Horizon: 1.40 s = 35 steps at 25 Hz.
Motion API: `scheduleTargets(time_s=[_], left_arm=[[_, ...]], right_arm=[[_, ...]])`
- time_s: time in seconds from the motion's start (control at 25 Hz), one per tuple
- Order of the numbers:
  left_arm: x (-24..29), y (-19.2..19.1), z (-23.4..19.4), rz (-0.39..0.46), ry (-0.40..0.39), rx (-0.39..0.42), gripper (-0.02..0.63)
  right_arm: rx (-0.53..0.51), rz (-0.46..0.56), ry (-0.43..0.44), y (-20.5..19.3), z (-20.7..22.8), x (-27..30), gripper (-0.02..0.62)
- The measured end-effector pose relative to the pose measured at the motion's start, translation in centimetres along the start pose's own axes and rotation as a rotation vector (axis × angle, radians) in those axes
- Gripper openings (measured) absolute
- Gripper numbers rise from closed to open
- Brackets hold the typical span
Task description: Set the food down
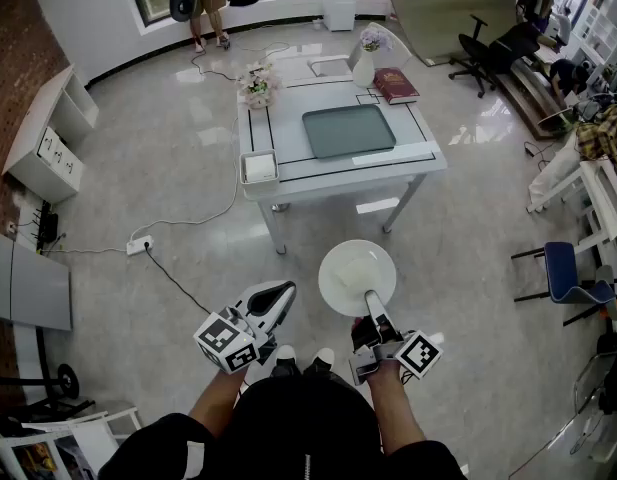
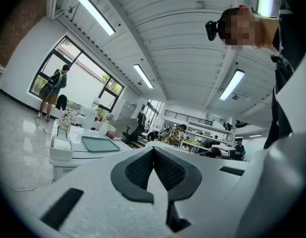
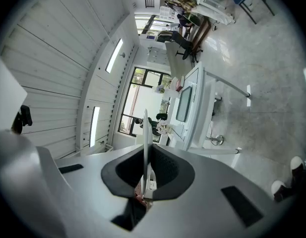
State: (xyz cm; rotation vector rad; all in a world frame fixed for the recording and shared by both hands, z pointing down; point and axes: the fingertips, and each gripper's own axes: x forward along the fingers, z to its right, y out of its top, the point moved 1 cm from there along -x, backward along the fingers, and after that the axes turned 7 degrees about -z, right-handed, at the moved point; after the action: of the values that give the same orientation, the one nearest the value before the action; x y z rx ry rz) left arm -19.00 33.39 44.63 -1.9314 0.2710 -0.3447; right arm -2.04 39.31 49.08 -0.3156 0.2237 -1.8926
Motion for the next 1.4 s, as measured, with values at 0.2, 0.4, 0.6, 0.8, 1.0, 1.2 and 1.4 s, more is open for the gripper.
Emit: scheduleTargets(time_s=[0.2,0.4,0.6,0.8,1.0,1.2,1.4], left_arm=[[0.2,0.1,-0.2,-0.004,0.012,-0.015,0.006],[0.8,-0.5,0.0,-0.018,-0.002,-0.022,0.006],[1.5,-1.0,0.9,-0.027,-0.006,-0.021,0.006],[2.4,-1.2,1.5,-0.034,0.01,-0.018,0.006],[2.7,-1.9,2.3,-0.033,0.043,-0.02,0.006],[3.4,-2.0,2.4,-0.034,0.051,-0.016,0.006],[4.7,-1.8,1.6,-0.031,0.063,-0.021,0.006]], right_arm=[[0.007,0.001,-0.008,0.3,0.4,0.2,0.021],[0.005,-0.003,-0.018,0.6,1.0,0.1,0.021],[0.008,0.004,0.015,1.2,1.0,-0.7,0.022],[0.011,-0.011,0.039,1.9,1.2,-1.1,0.023],[0.036,-0.028,0.048,2.3,2.2,-2.0,0.023],[0.051,-0.034,0.047,3.1,2.8,-2.4,0.023],[0.05,-0.042,0.049,4.8,3.5,-1.6,0.023]])
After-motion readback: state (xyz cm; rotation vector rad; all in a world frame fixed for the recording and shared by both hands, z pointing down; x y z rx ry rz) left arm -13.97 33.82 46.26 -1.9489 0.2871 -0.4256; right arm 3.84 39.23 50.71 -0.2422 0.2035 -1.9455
